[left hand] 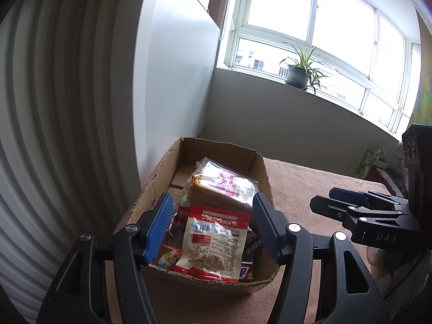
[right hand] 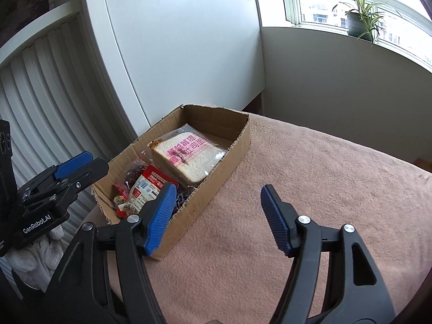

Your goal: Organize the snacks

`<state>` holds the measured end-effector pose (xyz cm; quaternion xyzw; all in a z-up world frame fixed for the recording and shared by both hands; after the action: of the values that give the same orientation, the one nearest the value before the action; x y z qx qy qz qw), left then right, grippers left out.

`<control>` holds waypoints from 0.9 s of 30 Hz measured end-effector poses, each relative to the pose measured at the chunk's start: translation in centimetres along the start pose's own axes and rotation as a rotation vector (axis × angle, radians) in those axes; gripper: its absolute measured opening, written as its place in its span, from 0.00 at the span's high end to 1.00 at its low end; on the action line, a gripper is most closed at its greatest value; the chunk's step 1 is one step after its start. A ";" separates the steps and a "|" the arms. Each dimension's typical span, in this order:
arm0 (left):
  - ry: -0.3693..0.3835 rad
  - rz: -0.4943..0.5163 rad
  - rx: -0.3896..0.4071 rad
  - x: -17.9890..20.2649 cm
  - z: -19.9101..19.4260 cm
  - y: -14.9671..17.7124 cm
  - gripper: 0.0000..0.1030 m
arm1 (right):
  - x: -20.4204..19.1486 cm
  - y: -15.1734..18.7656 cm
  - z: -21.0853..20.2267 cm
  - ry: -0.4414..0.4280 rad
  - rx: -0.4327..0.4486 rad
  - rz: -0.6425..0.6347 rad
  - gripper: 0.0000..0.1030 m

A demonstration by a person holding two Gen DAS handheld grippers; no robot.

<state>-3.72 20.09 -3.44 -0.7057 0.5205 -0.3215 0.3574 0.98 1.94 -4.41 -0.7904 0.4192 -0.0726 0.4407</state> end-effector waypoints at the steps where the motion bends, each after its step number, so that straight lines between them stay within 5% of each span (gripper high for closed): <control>1: -0.007 0.001 0.005 0.0 -0.2 0.2 0.39 | 0.1 0.0 -0.2 0.006 0.006 -0.004 0.31; 14: -0.054 0.042 0.013 2.1 -1.9 2.7 0.22 | 0.9 0.9 -1.8 0.105 0.070 -0.047 0.22; 17: -0.057 0.053 0.011 2.5 -2.0 2.9 0.22 | 1.2 1.0 -2.1 0.115 0.089 -0.045 0.05; 27: -0.068 0.039 0.007 2.4 -2.0 2.9 0.21 | 1.6 0.9 -2.5 0.122 0.105 -0.039 0.04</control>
<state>-6.25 16.82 -4.60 -0.7048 0.5205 -0.2923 0.3833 0.22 -1.04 -4.02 -0.7684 0.4254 -0.1513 0.4536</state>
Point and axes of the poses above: each gripper's, at about its wrist camera, not at the fingertips, and z roughly the way its jaws point, x to its right, y to its underside, the point moved 3 cm from there along z, roughly the way its jaws point, and after that the axes turned 9 degrees about -y, right-handed, at the moved point
